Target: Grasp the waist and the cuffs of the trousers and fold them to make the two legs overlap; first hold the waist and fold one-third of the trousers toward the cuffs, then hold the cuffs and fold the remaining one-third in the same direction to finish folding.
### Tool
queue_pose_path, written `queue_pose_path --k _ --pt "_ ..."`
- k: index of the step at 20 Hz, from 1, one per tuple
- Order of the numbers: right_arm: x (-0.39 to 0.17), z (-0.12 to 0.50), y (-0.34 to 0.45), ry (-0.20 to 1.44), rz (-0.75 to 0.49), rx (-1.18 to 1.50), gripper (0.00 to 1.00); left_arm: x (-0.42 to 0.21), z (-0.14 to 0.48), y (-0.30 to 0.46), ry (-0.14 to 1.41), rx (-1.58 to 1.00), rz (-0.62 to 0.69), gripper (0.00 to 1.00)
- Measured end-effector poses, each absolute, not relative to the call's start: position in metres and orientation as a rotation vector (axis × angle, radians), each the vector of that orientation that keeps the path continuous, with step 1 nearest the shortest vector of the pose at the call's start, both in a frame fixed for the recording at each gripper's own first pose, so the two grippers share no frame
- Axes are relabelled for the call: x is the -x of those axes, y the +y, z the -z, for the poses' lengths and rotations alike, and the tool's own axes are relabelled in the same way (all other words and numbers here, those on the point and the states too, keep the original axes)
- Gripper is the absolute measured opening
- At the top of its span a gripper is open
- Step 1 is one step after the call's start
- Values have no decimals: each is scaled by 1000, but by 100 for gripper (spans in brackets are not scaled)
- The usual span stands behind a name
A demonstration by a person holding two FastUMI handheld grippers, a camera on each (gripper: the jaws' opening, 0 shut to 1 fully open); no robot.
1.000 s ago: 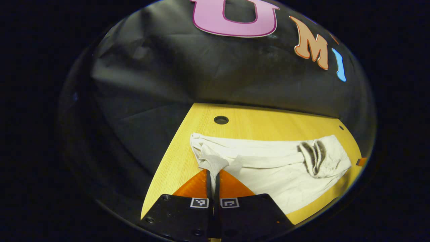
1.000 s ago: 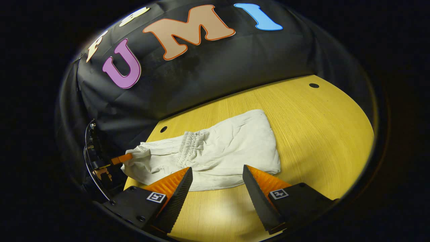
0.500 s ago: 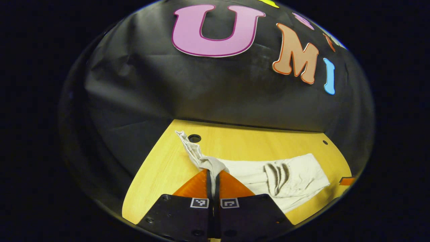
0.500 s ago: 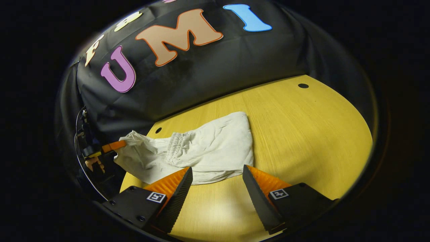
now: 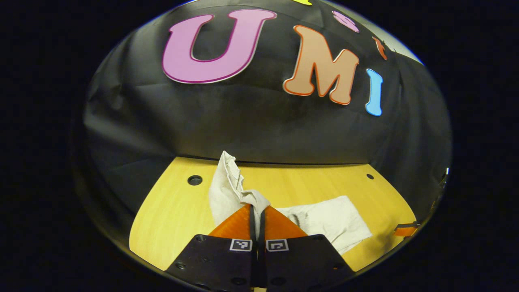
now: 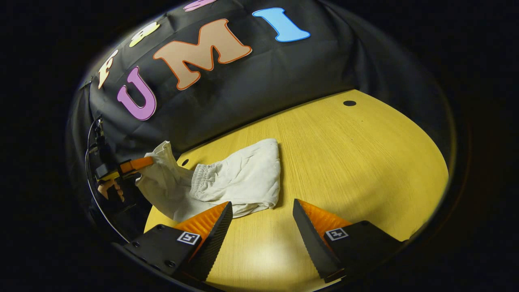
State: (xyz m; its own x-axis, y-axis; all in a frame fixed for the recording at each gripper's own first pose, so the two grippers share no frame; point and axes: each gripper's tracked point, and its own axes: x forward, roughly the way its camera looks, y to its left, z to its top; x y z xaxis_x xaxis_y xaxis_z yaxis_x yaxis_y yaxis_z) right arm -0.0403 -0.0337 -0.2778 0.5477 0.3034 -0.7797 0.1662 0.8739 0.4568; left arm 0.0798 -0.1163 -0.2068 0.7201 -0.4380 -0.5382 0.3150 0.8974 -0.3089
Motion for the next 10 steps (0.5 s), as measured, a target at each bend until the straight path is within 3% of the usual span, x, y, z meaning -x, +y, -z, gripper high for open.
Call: queue_pose_path --k 6,7,10 --pt "60 278 -71 1004 -50 -521 96 -72 193 -196 639 208 527 0" --pt "64 277 -78 1007 -42 -521 91 -70 191 -208 638 209 543 0" --pt "80 278 -99 1014 -17 -524 91 -62 187 -248 642 211 587 0"
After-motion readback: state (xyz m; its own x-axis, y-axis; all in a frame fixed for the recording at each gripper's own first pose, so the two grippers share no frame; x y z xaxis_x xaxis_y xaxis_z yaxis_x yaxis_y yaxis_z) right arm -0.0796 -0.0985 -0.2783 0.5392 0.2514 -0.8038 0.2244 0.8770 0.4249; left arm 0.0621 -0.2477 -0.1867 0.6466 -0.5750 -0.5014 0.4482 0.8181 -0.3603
